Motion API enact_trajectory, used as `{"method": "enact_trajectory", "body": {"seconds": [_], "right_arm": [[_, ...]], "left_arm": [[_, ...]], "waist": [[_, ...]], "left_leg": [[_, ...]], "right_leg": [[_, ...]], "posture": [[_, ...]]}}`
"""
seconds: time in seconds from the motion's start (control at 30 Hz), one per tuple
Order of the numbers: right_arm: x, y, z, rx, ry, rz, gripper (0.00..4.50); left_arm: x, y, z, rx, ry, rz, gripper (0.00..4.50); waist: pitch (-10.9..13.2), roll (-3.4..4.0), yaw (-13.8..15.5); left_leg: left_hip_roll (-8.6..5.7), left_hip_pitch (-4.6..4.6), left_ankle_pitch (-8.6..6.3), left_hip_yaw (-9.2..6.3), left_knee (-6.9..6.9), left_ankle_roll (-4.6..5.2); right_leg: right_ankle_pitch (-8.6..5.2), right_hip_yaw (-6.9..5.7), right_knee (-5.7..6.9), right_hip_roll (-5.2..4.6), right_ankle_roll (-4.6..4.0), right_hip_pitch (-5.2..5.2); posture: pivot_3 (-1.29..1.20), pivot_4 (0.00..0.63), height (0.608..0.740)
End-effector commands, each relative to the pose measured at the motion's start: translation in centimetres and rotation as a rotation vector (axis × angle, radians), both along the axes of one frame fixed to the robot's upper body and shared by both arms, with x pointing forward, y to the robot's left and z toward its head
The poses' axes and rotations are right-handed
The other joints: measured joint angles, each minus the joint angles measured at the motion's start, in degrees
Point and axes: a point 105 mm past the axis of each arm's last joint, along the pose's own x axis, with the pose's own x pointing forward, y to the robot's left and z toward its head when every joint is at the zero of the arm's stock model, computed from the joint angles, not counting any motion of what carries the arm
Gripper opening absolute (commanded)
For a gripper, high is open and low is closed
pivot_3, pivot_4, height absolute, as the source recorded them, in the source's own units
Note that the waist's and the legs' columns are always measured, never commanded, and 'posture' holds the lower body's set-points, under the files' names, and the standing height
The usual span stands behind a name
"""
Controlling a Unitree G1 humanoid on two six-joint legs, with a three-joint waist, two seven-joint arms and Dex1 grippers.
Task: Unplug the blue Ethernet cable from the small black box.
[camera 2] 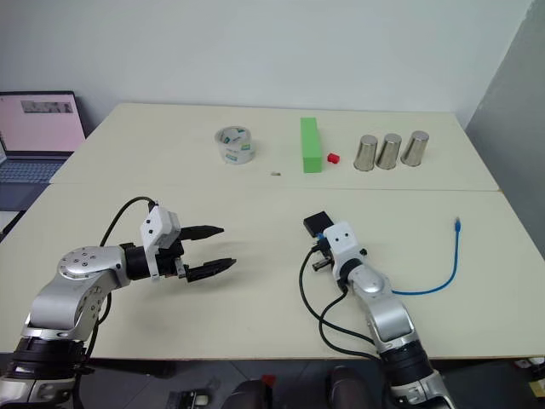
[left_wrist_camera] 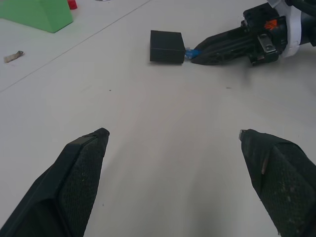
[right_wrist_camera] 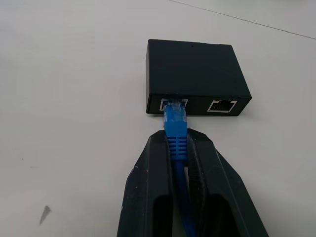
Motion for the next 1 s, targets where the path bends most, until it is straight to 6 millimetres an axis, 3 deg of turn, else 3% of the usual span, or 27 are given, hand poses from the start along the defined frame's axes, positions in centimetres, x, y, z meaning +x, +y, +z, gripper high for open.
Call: {"method": "enact_trajectory", "body": {"seconds": [0.03, 0.27, 0.33, 0.47, 0.73, 0.83, 1.0], "right_arm": [[-0.7, 1.1, 2.9, -0.082, -0.174, 0.183, 0.13], [-4.5, 3.2, 6.0, -0.485, -0.636, 0.724, 0.13], [-5.2, 3.6, 6.9, -0.506, -0.727, 0.81, 0.13], [-5.6, 4.2, 8.4, -0.521, -0.847, 0.882, 0.13], [-5.5, 4.5, 8.4, -0.539, -0.877, 0.929, 0.13], [-5.3, 4.3, 8.3, -0.544, -0.872, 0.928, 0.13], [-4.6, 3.2, 7.7, -0.574, -0.828, 0.916, 0.13]], "left_arm": [[0.8, -0.4, 1.5, -0.133, 0.04, 0.025, 4.5], [0.8, -1.9, 2.4, -0.322, 0.266, -0.048, 4.5], [0.8, -2.7, 2.3, -0.326, 0.298, -0.064, 4.5], [0.9, -4.1, 2.7, -0.366, 0.327, -0.102, 4.5], [-0.6, -5.7, 3.4, -0.403, 0.375, -0.19, 4.5], [-1.2, -5.2, 3.5, -0.393, 0.384, -0.198, 4.5], [-1.1, -2.5, 2.6, -0.321, 0.36, -0.114, 4.5]], "waist": [[0.0, 0.0, -0.04], [0.02, -0.01, -1.09], [0.03, -0.02, -1.25], [0.03, -0.04, -1.1], [0.03, -0.04, -0.89], [0.03, -0.04, -0.96], [0.03, -0.02, -0.97]], "left_leg": [[0.0, -0.01, 0.0, 0.0, 0.0, 0.0], [0.0, -0.01, 0.0, 0.0, -0.01, 0.01], [0.01, 0.0, 0.0, 0.02, -0.01, 0.01], [0.06, 0.01, 0.0, -0.04, 0.01, 0.0], [0.05, 0.0, 0.01, -0.06, 0.03, -0.02], [0.05, 0.01, 0.03, -0.05, 0.03, -0.04], [0.08, 0.04, 0.03, -0.05, 0.02, -0.06]], "right_leg": [[0.0, 0.0, -0.01, 0.0, 0.0, 0.0], [0.0, -0.02, -0.02, 0.02, 0.02, 0.0], [0.0, 0.0, -0.01, 0.05, 0.02, -0.01], [0.01, -0.02, 0.03, 0.09, 0.0, 0.0], [0.17, -0.01, 0.03, 0.08, -0.28, 0.01], [0.17, 0.01, 0.04, 0.08, -0.3, 0.01], [0.17, 0.03, 0.07, 0.1, -0.32, 0.0]], "posture": [[0.0, 0.15, 0.74], [0.0, 0.15, 0.74], [0.0, 0.15, 0.74], [0.0, 0.15, 0.74], [0.0, 0.15, 0.74], [0.0, 0.15, 0.74], [0.0, 0.15, 0.74]]}}
